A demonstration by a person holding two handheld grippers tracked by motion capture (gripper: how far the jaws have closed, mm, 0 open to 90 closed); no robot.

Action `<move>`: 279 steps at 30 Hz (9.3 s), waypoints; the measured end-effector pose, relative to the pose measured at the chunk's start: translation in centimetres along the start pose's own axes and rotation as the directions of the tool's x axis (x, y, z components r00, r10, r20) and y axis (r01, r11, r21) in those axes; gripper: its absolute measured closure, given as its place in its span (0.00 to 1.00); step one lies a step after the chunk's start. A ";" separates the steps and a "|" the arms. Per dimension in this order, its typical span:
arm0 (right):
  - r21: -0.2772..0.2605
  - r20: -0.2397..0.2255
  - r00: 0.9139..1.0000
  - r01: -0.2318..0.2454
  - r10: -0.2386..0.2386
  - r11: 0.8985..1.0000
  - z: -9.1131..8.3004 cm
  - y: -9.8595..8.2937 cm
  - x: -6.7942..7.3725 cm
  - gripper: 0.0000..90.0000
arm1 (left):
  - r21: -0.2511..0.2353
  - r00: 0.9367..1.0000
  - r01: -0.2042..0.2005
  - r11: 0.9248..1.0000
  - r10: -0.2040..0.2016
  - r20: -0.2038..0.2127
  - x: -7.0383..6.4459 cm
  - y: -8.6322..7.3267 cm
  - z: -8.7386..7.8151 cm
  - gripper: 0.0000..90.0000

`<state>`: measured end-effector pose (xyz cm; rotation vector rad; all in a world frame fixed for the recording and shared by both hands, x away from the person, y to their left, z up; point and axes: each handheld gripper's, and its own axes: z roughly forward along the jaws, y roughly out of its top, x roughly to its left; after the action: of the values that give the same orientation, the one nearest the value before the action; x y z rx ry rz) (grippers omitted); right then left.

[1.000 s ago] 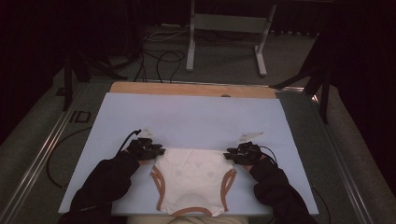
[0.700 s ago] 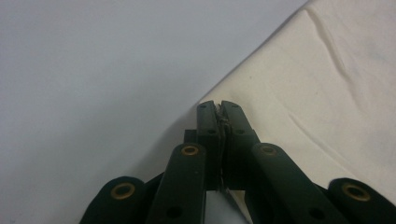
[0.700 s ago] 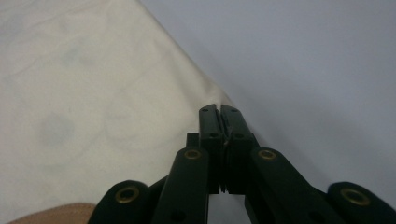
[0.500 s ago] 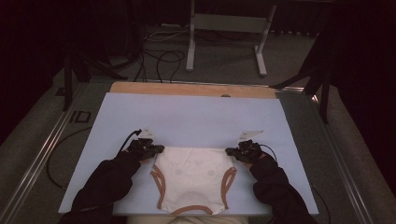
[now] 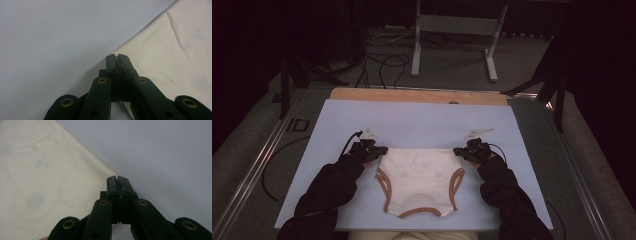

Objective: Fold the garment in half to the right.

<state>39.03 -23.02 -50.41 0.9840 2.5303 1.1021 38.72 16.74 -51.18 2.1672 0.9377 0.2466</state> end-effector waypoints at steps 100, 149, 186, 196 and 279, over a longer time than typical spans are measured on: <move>-0.039 -0.146 0.986 0.070 -0.075 0.997 3.1 8.0 2.4 0.14 | -0.087 0.953 -0.189 0.978 0.204 0.223 -7.6 -0.8 -5.6 0.03; 0.034 -0.266 0.940 0.230 -0.213 0.973 12.9 14.7 9.7 0.23 | 0.023 0.872 -0.437 0.899 0.417 0.257 -10.7 -4.2 -2.9 0.38; 0.148 -0.231 0.933 0.314 -0.276 0.938 17.3 15.1 10.5 0.73 | 0.040 0.850 -0.476 0.879 0.448 0.277 -10.8 -3.8 -1.7 0.65; 0.152 -0.244 0.926 0.331 -0.289 0.931 17.2 15.2 10.9 0.98 | 0.036 0.857 -0.465 0.885 0.439 0.271 -10.7 -3.4 -1.4 0.83; -0.048 -0.119 0.964 0.233 -0.237 0.971 3.5 13.7 5.6 1.00 | -0.032 0.770 -0.581 0.813 0.561 0.304 -14.9 3.0 -1.1 0.98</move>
<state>43.13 -10.54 -42.71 0.6022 2.6313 1.1623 29.24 5.72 -46.64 2.4168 0.0872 0.1672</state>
